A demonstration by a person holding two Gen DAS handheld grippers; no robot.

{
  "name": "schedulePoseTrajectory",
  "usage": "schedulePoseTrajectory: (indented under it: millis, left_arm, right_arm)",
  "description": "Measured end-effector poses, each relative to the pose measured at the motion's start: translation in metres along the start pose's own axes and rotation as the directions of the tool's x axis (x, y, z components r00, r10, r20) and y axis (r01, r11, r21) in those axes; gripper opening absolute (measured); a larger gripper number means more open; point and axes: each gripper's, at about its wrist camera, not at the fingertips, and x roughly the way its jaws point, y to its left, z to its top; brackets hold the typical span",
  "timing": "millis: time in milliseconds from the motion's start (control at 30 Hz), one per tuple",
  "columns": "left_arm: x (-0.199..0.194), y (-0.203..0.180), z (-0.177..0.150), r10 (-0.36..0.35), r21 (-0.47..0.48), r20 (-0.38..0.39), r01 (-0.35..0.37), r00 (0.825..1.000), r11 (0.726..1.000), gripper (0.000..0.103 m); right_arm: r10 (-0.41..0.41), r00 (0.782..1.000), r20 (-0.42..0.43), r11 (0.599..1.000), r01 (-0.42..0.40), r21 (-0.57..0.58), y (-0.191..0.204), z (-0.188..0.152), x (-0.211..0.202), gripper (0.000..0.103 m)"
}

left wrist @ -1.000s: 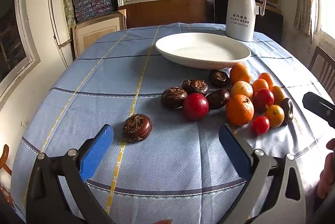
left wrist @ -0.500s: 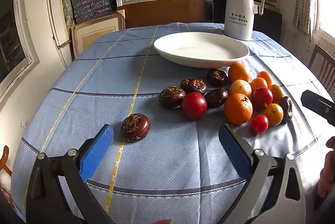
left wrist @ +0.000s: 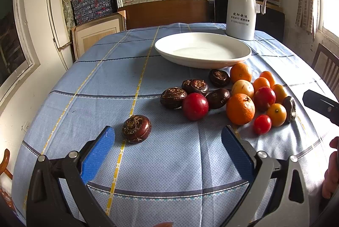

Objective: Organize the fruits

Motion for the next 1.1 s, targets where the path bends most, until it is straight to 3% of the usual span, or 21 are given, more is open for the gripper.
schedulePoseTrajectory:
  millis: [1100]
  left_arm:
    - [0.0002, -0.0004, 0.0008, 0.001, 0.001, -0.001, -0.001, 1.0, 1.0, 0.099]
  right_arm:
    - [0.003, 1.0, -0.006, 1.0, -0.003, 0.007, -0.001, 0.0012, -0.0001, 0.099]
